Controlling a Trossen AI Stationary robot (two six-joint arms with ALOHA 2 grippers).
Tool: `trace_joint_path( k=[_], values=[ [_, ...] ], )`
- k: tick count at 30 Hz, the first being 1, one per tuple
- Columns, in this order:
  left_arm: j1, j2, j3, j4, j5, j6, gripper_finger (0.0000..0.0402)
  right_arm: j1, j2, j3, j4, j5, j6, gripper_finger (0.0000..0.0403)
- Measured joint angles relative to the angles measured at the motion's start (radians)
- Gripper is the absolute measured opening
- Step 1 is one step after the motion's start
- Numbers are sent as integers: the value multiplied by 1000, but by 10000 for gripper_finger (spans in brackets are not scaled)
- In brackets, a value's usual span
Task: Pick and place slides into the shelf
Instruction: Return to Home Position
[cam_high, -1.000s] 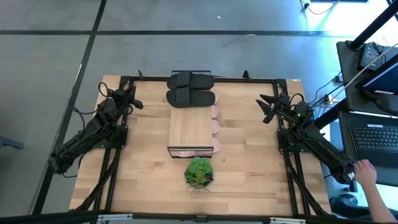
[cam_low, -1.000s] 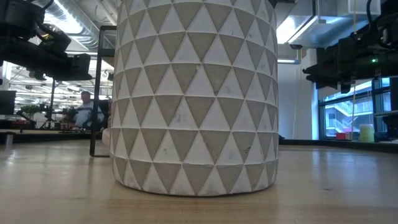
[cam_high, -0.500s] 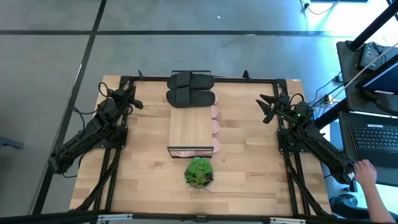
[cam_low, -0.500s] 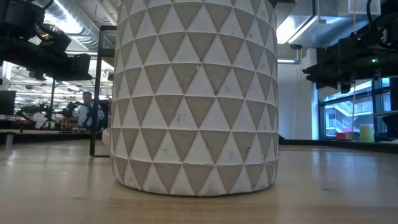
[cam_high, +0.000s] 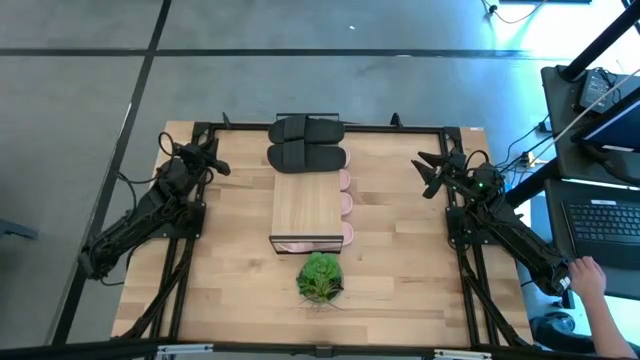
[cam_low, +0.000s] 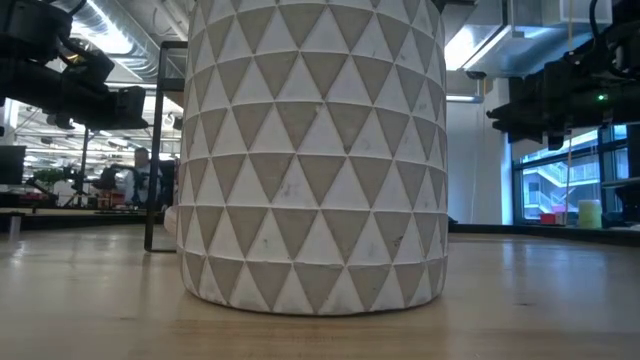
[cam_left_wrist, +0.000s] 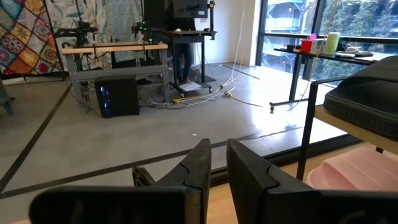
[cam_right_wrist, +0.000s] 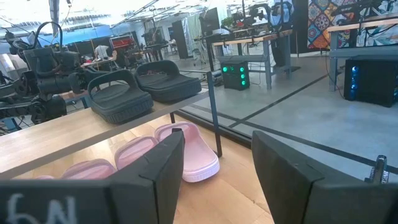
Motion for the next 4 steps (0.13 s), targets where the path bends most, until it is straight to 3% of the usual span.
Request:
trace_joint_path(
  k=[4],
  values=[
    [0, 0, 0, 0, 0, 0, 45, 0, 0, 0, 0, 0, 0, 188]
  ],
)
